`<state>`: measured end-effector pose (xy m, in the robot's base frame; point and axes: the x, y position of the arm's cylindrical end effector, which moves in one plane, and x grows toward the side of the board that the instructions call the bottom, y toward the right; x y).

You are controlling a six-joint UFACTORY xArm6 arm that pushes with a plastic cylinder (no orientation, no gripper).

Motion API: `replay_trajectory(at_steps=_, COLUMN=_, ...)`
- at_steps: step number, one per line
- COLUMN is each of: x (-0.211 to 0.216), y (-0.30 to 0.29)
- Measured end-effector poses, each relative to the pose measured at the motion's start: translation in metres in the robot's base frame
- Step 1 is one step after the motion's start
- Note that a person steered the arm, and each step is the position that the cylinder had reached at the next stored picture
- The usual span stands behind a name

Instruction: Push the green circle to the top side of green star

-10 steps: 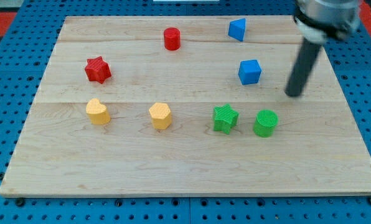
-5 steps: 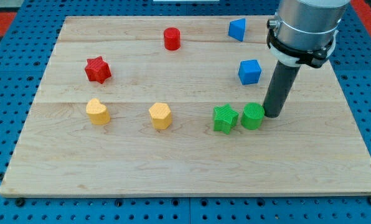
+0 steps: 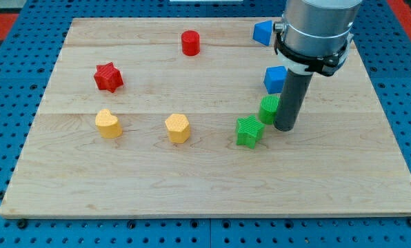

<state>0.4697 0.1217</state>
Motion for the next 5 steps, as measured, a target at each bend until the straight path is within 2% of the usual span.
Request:
replay_trajectory(at_steps=2, x=-0.019, y=0.027)
replay_trajectory(at_steps=5, x=-0.082, y=-0.021)
